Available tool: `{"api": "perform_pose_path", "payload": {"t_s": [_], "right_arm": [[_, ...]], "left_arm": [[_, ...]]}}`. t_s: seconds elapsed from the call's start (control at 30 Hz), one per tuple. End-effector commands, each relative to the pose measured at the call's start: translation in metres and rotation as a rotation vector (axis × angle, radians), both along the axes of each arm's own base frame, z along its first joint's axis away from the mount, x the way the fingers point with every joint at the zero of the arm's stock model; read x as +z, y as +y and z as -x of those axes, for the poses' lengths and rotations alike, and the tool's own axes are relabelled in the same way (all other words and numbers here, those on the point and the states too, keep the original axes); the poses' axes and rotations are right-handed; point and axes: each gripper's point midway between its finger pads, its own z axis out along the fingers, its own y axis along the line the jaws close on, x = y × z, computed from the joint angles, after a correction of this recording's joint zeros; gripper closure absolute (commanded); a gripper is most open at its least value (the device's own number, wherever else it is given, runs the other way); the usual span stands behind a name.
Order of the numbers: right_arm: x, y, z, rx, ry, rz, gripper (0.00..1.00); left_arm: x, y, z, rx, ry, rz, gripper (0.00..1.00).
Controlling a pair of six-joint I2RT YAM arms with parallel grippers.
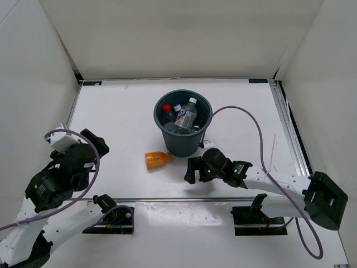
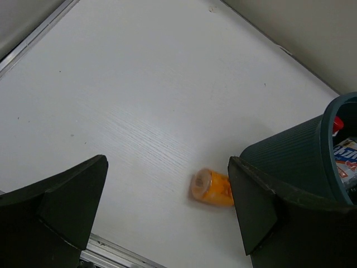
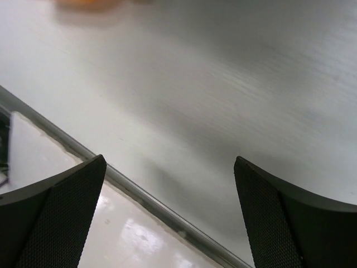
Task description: Put the plastic bottles in the bin
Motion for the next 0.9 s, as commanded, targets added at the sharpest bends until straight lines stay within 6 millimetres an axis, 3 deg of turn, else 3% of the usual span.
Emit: {"api": "perform_pose_path", "payload": {"t_s": [0.0,0.03,0.13,0.17,0.3,0.33,0.4,0.43,0.47,0.53,0.63,0.67,0.7,0.73,0.77,0.8,0.87], "right_arm": [[0.062,0.031,-0.024,-0.031,-0.147,-0.138,0.01],[0.08,0.041,-0.026,-0.016,-0.177,-0.158,0.01],[0.102,0.047,-0.037,-0.03,-0.242,-0.127,0.01],[0.122,0.051,-0.039,-0.027,-0.267,-0.132,0.01],[0.149,0.05,-0.049,-0.044,-0.315,-0.097,0.0],[0.151,0.049,-0.051,-0.047,-0.321,-0.075,0.0],[0.153,0.037,-0.053,-0.072,-0.322,-0.02,0.0],[0.164,0.034,-0.054,-0.084,-0.334,-0.025,0.0],[0.163,0.029,-0.054,-0.092,-0.335,-0.01,0.0],[0.172,0.017,-0.052,-0.102,-0.35,0.004,0.0],[0.184,0.004,-0.048,-0.106,-0.365,0.005,0.0],[0.186,0.001,-0.046,-0.106,-0.365,0.005,0.0],[0.195,-0.001,-0.046,-0.102,-0.384,-0.013,0.0],[0.195,-0.005,-0.045,-0.089,-0.394,0.001,0.0],[0.195,-0.006,-0.045,-0.083,-0.399,0.006,0.0],[0.197,-0.011,-0.044,-0.085,-0.409,0.014,0.0],[0.198,-0.016,-0.044,-0.088,-0.419,0.027,0.0]], "left_arm": [[-0.017,0.008,0.015,-0.006,0.04,0.011,0.0],[-0.02,0.009,0.016,0.006,0.032,0.036,0.0],[-0.039,0.005,0.018,0.022,0.031,0.111,0.0],[-0.039,0.0,0.013,0.027,0.006,0.145,0.0],[-0.058,-0.03,-0.006,-0.028,-0.018,0.216,0.0],[-0.05,-0.044,-0.018,-0.05,-0.065,0.264,0.0],[-0.054,-0.059,-0.029,-0.074,-0.064,0.277,0.0],[-0.066,-0.069,-0.038,-0.078,-0.028,0.253,0.0],[-0.061,-0.08,-0.047,-0.104,-0.044,0.257,0.0],[-0.076,-0.097,-0.063,-0.128,0.005,0.192,0.0],[-0.078,-0.129,-0.086,-0.222,0.014,0.18,0.0],[-0.093,-0.139,-0.095,-0.251,0.058,0.177,0.0],[-0.089,-0.137,-0.112,-0.247,0.031,0.22,0.0],[-0.109,-0.154,-0.11,-0.358,0.096,0.279,0.0],[-0.115,-0.153,-0.114,-0.377,0.098,0.323,0.0],[-0.121,-0.136,-0.125,-0.345,0.085,0.345,0.0],[-0.129,-0.135,-0.13,-0.414,0.049,0.398,0.0]]}}
